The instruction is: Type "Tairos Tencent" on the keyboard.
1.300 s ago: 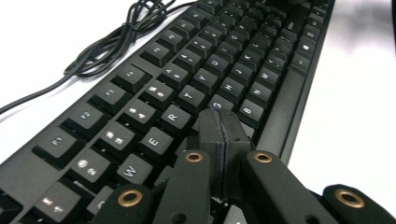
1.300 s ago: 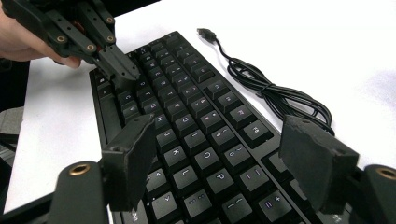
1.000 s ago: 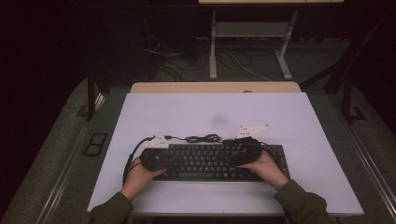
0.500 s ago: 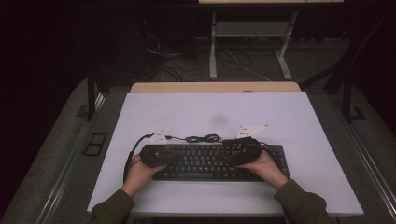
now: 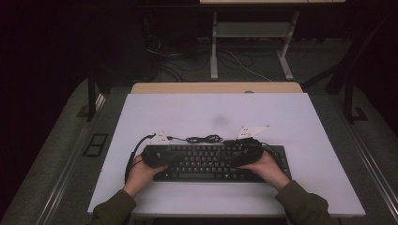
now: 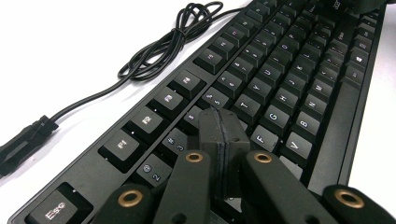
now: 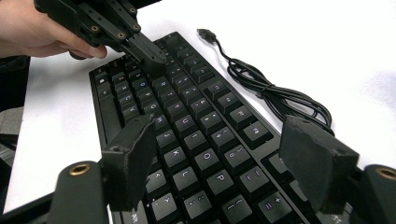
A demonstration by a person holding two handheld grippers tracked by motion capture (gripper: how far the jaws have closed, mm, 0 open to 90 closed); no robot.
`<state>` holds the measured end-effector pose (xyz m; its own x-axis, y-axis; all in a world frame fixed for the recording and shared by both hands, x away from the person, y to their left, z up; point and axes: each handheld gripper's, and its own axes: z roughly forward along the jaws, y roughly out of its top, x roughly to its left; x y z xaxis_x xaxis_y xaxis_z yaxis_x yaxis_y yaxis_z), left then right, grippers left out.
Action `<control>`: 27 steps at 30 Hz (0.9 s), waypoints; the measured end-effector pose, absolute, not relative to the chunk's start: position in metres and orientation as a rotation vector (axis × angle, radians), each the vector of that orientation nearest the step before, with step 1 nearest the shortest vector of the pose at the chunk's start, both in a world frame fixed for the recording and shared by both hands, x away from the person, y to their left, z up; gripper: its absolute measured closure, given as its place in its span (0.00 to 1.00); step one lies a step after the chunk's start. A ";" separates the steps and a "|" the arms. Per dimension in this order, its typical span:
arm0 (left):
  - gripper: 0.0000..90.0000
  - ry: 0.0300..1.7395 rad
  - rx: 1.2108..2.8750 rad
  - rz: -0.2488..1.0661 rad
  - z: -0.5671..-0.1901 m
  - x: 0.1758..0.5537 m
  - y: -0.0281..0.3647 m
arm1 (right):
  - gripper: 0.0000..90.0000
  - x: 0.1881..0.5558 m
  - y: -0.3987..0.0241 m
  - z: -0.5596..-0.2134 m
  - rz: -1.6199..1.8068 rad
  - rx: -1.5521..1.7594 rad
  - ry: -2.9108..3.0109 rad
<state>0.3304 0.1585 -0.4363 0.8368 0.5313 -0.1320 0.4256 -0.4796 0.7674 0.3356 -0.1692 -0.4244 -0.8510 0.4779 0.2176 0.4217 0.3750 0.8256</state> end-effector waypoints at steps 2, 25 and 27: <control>0.99 0.697 2.143 0.154 -0.436 0.330 0.158 | 0.30 0.336 -0.169 -0.424 1.509 0.835 2.556; 0.99 0.694 2.146 0.157 -0.435 0.330 0.156 | 0.30 0.336 -0.170 -0.424 1.512 0.838 2.554; 0.99 0.691 2.148 0.155 -0.435 0.329 0.156 | 0.30 0.336 -0.170 -0.424 1.512 0.839 2.554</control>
<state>0.3292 0.1562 -0.4351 0.8397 0.5275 -0.1289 0.4221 -0.4847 0.7661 0.3361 -0.1701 -0.4237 -0.8506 0.4782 0.2189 0.4218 0.3718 0.8269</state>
